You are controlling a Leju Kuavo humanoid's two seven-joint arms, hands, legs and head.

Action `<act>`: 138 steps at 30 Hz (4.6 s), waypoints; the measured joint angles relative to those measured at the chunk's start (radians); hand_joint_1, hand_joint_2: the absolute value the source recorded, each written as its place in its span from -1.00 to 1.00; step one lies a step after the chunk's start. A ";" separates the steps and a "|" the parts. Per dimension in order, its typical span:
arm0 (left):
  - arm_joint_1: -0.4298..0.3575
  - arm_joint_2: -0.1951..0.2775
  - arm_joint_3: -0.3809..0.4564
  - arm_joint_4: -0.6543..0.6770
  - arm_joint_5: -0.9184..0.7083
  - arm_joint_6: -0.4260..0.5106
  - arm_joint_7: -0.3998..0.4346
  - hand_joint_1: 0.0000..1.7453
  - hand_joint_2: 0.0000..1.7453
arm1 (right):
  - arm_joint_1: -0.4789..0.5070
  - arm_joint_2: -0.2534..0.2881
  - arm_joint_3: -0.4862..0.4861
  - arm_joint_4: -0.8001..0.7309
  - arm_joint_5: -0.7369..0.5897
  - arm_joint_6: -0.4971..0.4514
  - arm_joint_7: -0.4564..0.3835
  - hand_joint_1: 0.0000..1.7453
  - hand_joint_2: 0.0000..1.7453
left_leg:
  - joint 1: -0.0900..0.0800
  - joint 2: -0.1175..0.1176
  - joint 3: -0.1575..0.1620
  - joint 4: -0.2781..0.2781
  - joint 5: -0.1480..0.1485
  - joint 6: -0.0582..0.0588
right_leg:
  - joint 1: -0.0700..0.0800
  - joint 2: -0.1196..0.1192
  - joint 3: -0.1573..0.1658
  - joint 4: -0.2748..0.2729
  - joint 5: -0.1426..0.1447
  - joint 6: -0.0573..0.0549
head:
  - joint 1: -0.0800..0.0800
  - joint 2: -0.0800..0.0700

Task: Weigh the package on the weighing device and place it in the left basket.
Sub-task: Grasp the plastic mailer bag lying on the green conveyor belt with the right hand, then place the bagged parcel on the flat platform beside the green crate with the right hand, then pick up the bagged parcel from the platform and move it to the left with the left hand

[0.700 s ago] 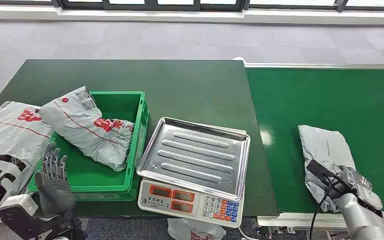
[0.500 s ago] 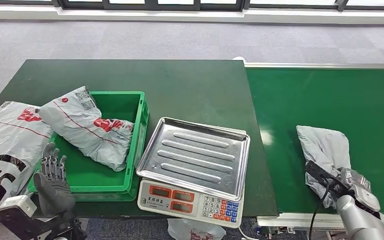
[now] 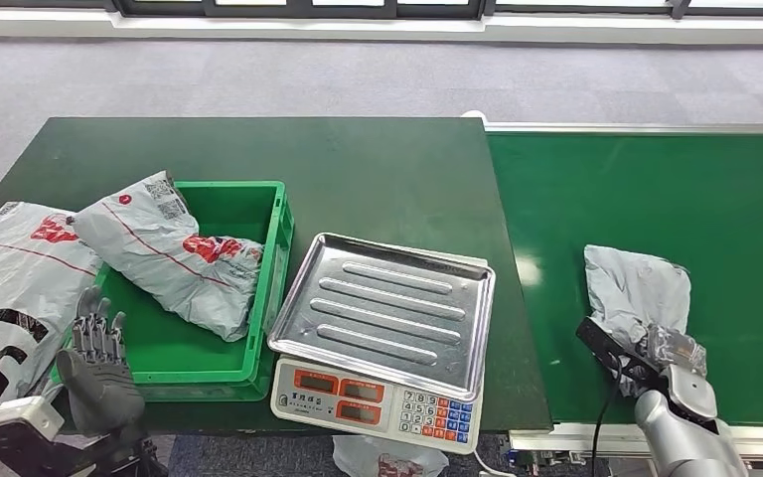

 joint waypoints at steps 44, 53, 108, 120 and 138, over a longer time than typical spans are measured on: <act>0.035 -0.049 0.041 -0.042 -0.008 0.003 -0.045 -1.00 -1.00 | 0.350 0.237 0.158 -1.151 -0.174 -0.499 -0.314 1.00 1.00 | 0.001 -0.001 -0.002 -0.001 -0.002 -0.004 | 0.001 0.000 -0.004 0.003 -0.004 -0.004 | 0.000 0.000; -0.079 -0.042 0.004 0.069 0.002 -0.025 -0.021 -1.00 -1.00 | 0.126 0.359 0.445 -0.803 -0.463 -0.266 -0.434 1.00 1.00 | 0.003 0.004 0.000 -0.001 0.002 -0.010 | 0.003 0.004 -0.006 0.006 -0.001 -0.008 | 0.000 0.000; -0.076 -0.038 -0.021 0.031 -0.070 0.023 0.003 -1.00 -1.00 | 0.074 0.460 0.659 -0.768 -0.469 -0.107 -0.223 -1.00 1.00 | 0.004 0.003 -0.002 -0.001 0.002 -0.013 | 0.004 0.005 -0.009 0.007 -0.002 -0.010 | 0.000 0.000; -0.321 0.016 -0.173 0.248 -0.799 0.121 0.272 -1.00 -0.50 | 0.178 0.446 0.691 -1.100 -0.579 -0.441 -0.554 -1.00 1.00 | 0.004 0.004 -0.002 -0.001 0.003 -0.013 | 0.004 0.004 -0.010 0.006 0.000 -0.010 | 0.000 0.000; -1.000 -0.075 -0.543 1.246 -0.827 -0.177 0.274 -1.00 1.00 | 0.054 0.405 0.771 -1.073 -0.760 -0.523 -0.638 -1.00 1.00 | 0.003 0.005 -0.007 0.000 0.009 -0.012 | 0.003 0.006 -0.015 0.007 0.008 -0.010 | 0.000 0.000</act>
